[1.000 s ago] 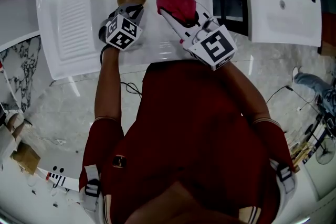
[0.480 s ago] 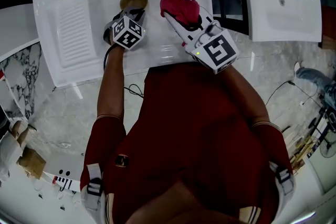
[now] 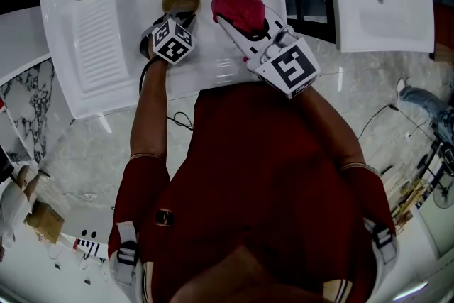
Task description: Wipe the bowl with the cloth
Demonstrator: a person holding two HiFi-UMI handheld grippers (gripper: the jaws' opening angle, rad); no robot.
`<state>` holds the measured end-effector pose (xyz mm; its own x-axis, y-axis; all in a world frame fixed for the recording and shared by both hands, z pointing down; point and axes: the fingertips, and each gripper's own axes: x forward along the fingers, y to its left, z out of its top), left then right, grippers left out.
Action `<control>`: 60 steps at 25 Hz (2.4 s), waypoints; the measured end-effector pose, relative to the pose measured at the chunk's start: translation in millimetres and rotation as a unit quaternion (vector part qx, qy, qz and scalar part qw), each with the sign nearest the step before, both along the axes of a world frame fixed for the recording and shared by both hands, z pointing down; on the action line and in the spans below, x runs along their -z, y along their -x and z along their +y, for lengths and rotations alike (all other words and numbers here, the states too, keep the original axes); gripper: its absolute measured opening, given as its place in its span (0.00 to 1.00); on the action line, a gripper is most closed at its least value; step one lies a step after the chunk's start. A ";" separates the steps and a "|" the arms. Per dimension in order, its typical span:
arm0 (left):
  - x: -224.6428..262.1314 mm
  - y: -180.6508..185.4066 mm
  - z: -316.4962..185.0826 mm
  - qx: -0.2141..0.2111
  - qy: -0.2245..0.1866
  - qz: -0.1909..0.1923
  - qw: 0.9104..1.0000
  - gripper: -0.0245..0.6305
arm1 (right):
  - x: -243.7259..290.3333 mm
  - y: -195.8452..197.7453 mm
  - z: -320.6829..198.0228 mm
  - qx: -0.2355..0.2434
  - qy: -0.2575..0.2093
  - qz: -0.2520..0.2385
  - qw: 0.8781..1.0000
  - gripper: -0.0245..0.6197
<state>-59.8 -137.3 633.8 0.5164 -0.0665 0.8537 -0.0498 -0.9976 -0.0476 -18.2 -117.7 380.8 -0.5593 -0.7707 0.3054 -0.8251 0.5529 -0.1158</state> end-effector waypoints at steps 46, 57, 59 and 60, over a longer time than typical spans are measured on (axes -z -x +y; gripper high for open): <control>210.1 -1.1 27.5 0.179 -0.088 0.242 0.950 0.13 | 32.0 13.8 31.8 0.055 -0.043 -0.026 0.997 0.08; 284.2 -0.2 45.9 0.251 -0.111 0.360 0.892 0.06 | 68.0 17.4 41.5 0.083 -0.091 -0.050 0.991 0.08; 293.1 1.3 48.5 0.266 -0.114 0.379 0.879 0.05 | 71.6 16.3 42.8 0.085 -0.095 -0.053 0.991 0.08; 296.2 2.6 49.9 0.273 -0.115 0.386 0.874 0.05 | 72.7 15.8 43.4 0.086 -0.096 -0.053 0.990 0.08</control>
<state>-62.3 -87.4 337.6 0.7704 -0.6065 0.1963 -0.6208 -0.7838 0.0147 -34.0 -74.3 308.1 -0.7081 -0.6998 0.0943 -0.7060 0.7041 -0.0760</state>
